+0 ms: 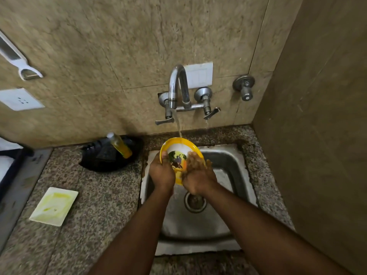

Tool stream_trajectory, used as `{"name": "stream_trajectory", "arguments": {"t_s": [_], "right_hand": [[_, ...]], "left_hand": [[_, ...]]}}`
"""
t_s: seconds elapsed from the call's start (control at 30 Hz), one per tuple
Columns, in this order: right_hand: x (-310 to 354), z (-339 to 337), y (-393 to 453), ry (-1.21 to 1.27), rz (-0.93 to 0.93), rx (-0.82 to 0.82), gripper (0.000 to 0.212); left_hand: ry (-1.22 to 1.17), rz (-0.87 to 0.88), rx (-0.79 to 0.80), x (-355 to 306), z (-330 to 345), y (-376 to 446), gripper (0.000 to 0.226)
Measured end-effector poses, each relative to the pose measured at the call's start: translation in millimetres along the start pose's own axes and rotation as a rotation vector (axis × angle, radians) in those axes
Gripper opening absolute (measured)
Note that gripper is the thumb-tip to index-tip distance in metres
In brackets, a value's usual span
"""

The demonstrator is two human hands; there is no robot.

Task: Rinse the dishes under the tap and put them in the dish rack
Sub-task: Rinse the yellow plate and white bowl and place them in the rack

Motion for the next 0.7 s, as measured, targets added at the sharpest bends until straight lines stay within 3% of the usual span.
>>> {"name": "stream_trajectory", "arguments": {"t_s": [0.1,0.2,0.33,0.43,0.5,0.53,0.6,0.67,0.7], "right_hand": [[-5.9,-3.9,10.8,-0.048,-0.059,-0.045,0.075],[-4.1,-24.8,14.6,-0.015,-0.208,-0.197,0.076],[-22.8,-49.6,23.8,0.164,-0.312,-0.367,0.073],[-48.1,-62.1,22.7,0.538,-0.06,-0.534,0.055],[-60.9,-58.2,22.2,0.732,0.196,-0.454,0.047],[-64.3,-49.7,23.6,0.786,0.274,-0.345,0.044],[-67.4,-38.9,22.1,0.796,0.322,-0.205,0.036],[-73.7,-39.0,14.9,0.786,0.365,-0.249,0.029],[-75.5,-40.9,10.6,0.776,0.388,-0.274,0.03]], "left_hand": [[-0.046,-0.052,0.07,-4.2,-0.8,4.9,0.032],[-0.107,-0.151,0.149,-2.5,2.4,8.6,0.021],[-0.183,-0.293,0.193,15.3,3.8,9.2,0.036],[-0.122,-0.374,0.243,32.8,10.4,13.8,0.034],[-0.086,-0.42,0.273,39.5,11.8,15.0,0.029],[-0.032,-0.375,0.275,39.7,12.2,17.1,0.028],[0.216,-0.117,0.297,29.1,15.8,19.9,0.033],[0.584,0.118,0.343,21.4,28.2,13.0,0.053],[0.742,0.148,0.411,26.5,37.3,5.5,0.07]]}}
Point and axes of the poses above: each hand's wrist, its own y-axis towards the middle knuckle, its own z-axis out of the palm, x = y × z, the point moved 5 cm from there along y, towards the middle knuckle, and after that the axes turned 3 degrees about -x, right-handed, at the moved point
